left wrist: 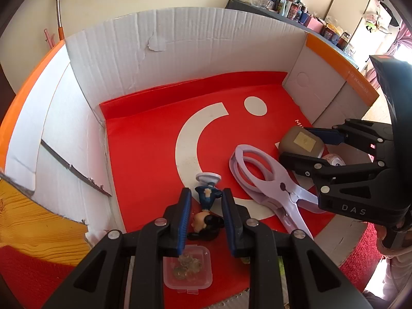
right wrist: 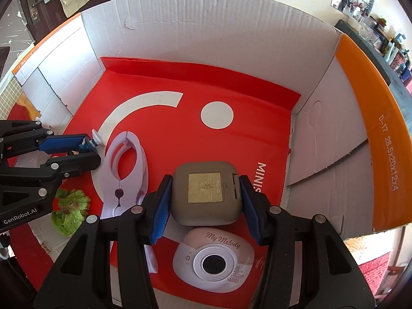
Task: Organize objects
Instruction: 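Open both tools to release the figurine and grey device inside the box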
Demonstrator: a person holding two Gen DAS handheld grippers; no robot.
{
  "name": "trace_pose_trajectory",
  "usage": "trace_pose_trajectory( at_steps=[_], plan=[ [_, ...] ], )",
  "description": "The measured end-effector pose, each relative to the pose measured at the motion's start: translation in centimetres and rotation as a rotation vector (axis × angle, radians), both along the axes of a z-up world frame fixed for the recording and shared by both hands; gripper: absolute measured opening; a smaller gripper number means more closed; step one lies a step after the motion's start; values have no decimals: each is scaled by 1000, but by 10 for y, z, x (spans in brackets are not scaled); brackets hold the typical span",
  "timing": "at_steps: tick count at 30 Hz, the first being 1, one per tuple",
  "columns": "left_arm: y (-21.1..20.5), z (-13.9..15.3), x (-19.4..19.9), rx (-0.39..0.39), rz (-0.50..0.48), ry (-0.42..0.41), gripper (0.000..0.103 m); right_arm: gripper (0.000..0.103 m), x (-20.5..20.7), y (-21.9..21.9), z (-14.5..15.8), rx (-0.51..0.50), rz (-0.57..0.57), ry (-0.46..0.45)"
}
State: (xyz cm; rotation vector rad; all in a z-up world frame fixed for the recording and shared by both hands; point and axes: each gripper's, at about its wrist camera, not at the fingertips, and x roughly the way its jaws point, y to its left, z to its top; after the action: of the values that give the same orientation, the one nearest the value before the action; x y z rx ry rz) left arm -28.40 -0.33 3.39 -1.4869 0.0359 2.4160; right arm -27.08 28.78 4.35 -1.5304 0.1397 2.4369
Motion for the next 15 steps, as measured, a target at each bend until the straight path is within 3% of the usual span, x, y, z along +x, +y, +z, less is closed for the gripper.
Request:
trace_pose_trajectory(
  at_steps=[15],
  plan=[
    [0,0,1,7,10,3,25,49,2,4,3,-5,-12,0]
  ],
)
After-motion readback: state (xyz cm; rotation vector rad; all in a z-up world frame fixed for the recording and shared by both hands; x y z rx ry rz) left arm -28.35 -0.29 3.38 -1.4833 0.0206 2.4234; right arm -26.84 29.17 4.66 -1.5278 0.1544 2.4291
